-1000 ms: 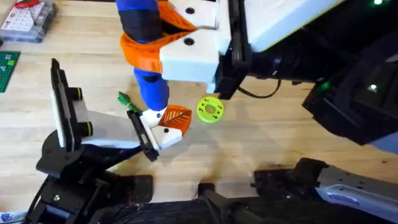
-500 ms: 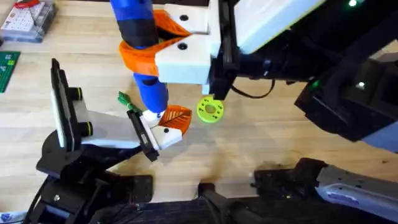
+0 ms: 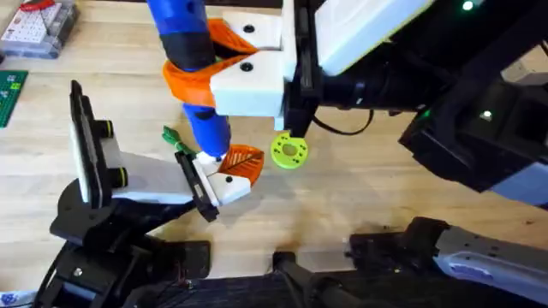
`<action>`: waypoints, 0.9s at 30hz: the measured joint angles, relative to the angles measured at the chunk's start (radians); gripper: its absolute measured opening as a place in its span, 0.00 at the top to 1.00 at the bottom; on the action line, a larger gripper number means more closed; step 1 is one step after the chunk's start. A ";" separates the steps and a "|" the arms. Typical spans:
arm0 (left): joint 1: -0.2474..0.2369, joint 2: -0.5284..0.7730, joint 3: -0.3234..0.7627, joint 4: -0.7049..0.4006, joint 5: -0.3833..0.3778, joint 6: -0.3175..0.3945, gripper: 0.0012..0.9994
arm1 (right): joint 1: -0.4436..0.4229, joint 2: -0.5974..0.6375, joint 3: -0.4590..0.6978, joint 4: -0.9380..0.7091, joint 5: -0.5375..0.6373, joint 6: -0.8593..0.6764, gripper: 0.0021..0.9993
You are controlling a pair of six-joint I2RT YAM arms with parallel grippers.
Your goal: Pick up the gripper from the table and insert it into the empty holder that is missing its gripper. Then pick up a screw, insert it into the mounting hole, and use the screwdriver to tighten it. Finally, clean up the table by picking up the vegetable and placing it into the bucket.
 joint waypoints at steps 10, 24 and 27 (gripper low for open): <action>0.000 0.000 0.000 0.000 0.000 0.000 0.99 | 0.000 0.014 -0.003 -0.001 -0.014 0.000 0.94; 0.000 0.000 0.000 0.000 0.000 0.000 0.99 | 0.000 0.014 -0.006 0.003 -0.014 0.000 0.94; 0.000 0.000 0.000 0.000 0.000 0.000 0.99 | 0.000 0.014 -0.007 0.011 -0.015 0.000 0.94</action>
